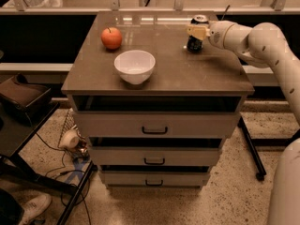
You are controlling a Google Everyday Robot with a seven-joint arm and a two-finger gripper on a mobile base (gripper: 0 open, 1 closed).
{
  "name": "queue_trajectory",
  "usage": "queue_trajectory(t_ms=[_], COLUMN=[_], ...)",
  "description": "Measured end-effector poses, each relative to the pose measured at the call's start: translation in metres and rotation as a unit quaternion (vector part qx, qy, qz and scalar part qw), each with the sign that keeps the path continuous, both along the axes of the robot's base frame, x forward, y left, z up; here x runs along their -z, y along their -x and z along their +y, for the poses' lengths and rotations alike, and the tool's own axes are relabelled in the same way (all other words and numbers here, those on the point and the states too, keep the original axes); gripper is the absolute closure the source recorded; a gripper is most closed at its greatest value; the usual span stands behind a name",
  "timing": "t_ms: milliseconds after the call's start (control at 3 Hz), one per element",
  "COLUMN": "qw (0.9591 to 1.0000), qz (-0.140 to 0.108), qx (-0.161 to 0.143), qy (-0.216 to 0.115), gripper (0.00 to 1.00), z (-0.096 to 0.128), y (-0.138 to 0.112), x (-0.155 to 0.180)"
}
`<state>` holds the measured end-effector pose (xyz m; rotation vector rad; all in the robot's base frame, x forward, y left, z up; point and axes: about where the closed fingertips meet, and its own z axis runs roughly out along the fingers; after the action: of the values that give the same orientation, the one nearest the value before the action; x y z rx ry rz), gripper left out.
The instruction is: Pick pepsi can
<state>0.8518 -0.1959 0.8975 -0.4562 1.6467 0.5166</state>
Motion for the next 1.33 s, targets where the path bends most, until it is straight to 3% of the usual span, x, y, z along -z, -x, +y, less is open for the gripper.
queue_trajectory(t_ms=[333, 667, 1000, 1333], qw=[1.0, 0.9995, 0.9965, 0.9893], qz=[0.0, -0.014, -0.04, -0.067], qx=[-0.002, -0.027, -0.069, -0.121], qy=[0.001, 0.009, 0.027, 0.044], gripper=[0.72, 1.0, 1.0, 1.0], z=[0.002, 0.023, 0.056, 0.092], y=[0.0, -0.003, -0.003, 0.006], x=[0.0, -0.02, -0.064, -0.113])
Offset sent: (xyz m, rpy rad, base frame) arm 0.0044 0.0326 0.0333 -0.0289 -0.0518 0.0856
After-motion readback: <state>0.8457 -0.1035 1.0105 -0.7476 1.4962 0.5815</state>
